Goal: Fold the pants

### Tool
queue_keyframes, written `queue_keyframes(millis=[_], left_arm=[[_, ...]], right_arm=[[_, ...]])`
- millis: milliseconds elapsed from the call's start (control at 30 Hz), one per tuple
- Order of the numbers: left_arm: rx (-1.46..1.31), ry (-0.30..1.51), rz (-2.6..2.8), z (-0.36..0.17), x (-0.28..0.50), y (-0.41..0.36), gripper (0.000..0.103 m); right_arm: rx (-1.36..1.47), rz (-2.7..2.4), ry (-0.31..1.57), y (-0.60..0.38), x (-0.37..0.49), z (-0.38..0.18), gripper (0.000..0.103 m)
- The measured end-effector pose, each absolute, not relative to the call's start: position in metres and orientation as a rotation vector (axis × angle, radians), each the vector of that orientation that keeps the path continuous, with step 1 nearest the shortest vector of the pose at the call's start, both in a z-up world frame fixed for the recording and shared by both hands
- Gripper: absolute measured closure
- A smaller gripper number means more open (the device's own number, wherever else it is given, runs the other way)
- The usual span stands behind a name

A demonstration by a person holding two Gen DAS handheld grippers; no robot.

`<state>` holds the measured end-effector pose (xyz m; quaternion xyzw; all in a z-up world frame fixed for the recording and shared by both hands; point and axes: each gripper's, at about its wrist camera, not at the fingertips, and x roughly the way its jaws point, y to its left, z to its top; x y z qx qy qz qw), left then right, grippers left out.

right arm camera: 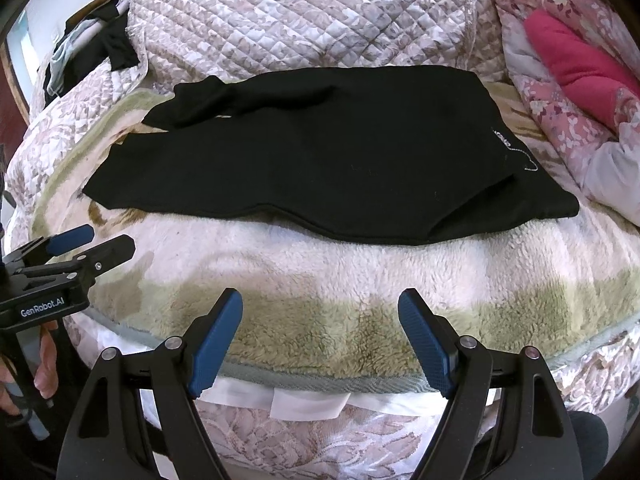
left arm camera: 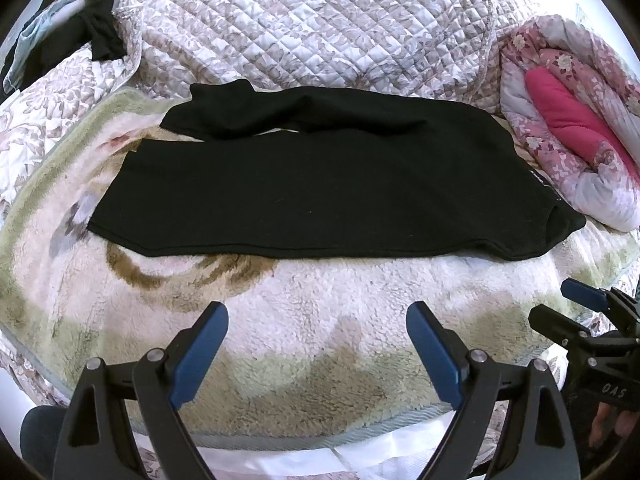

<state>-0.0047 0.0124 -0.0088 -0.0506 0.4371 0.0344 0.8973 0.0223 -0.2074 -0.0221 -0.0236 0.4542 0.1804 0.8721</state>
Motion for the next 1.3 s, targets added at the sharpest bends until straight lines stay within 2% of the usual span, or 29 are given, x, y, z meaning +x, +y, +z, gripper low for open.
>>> queue_keyframes(millis=[500,767,1000,1133,1300], left_arm=[[-0.127,0.921,0.099,-0.015,0.003,0.031,0.012],[-0.187,0.899,0.191,-0.016,0.008,0.077,0.012],[-0.376,0.897,0.248,-0.028,0.016,0.139,0.012],[-0.469,0.905,0.236,-0.039,0.021,0.156,0.012],[-0.409,0.88,0.252,-0.042,0.035,0.152,0.012]], right_arm=[[0.025,0.33,0.988,-0.232,0.041,-0.031,0.023],[0.117,0.258,1.009,-0.265,0.059,-0.039,0.023],[0.271,0.23,1.03,-0.293,0.085,-0.052,0.023],[0.309,0.238,0.997,-0.295,0.096,-0.052,0.023],[0.371,0.243,0.933,-0.3,0.116,-0.047,0.023]])
